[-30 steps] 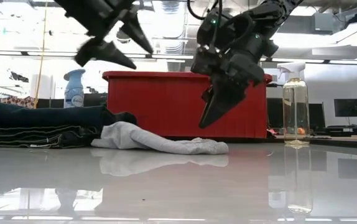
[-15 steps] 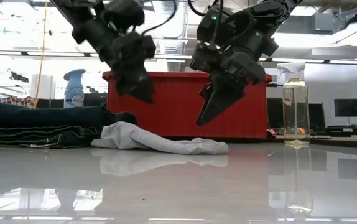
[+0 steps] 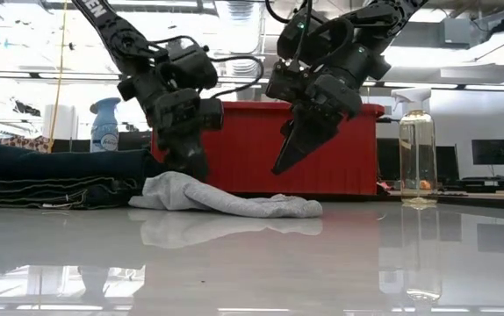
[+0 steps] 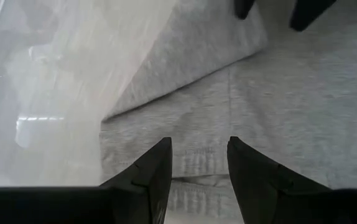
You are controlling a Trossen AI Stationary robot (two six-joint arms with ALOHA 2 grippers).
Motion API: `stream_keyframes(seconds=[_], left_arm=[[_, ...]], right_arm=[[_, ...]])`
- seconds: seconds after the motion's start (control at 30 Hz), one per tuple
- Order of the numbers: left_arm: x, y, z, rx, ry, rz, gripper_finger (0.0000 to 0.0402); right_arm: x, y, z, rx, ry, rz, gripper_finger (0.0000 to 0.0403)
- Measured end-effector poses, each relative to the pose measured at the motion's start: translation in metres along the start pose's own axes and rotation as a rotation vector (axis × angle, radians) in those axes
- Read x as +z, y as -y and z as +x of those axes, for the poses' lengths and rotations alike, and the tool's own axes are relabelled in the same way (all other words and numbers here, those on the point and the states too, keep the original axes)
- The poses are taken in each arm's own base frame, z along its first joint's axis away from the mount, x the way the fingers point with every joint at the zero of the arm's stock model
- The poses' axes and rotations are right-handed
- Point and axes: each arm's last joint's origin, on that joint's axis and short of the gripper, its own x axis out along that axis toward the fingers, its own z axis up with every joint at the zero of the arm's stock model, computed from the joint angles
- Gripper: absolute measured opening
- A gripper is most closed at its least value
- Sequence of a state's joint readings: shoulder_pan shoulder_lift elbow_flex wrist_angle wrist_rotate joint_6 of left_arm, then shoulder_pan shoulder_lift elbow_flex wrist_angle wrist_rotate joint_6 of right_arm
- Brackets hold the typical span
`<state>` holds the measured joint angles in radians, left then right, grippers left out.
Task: Fold Laundry from Bin
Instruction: Fold the gray shorts
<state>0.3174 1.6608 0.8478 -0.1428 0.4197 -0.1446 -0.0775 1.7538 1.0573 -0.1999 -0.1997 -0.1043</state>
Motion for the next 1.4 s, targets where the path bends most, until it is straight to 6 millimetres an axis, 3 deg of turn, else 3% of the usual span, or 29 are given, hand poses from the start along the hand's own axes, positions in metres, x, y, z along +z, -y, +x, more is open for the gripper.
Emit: stream_keyframes(seconds=[0.23,0.43,0.6,0.77,0.83,1.07,1.27,1.4], left_arm=[[-0.002,0.006,0.006,-0.008,-0.019,0.001,0.0222],[-0.003,0.007,0.006,-0.013,-0.022,-0.027,0.0177],[-0.003,0.007,0.006,-0.011,-0.029,-0.037,0.0132],[-0.004,0.007,0.006,-0.005,-0.03,-0.039,0.0096],[-0.004,0.007,0.006,-0.007,-0.03,-0.039,0.0081],[-0.004,0.011,0.008,-0.01,-0.035,-0.044,0.0009],[-0.004,0.015,0.009,0.001,-0.033,-0.068,0.0],[0.007,0.018,0.005,0.013,-0.004,-0.105,0.0]], right_arm=[[0.0,0.008,-0.001,-0.016,0.015,0.014,0.0177],[0.003,0.022,0.016,-0.061,0.097,0.017,0.017],[-0.013,0.036,0.038,-0.076,0.033,0.081,0.0115],[-0.012,0.04,0.036,-0.083,0.047,0.058,0.0028],[-0.011,0.04,0.035,-0.082,0.049,0.057,0.0014],[-0.011,0.038,0.035,-0.079,0.047,0.075,0.0027],[-0.012,0.038,0.035,-0.078,0.041,0.074,0.0014],[-0.014,0.038,0.035,-0.11,0.014,0.085,0.0023]])
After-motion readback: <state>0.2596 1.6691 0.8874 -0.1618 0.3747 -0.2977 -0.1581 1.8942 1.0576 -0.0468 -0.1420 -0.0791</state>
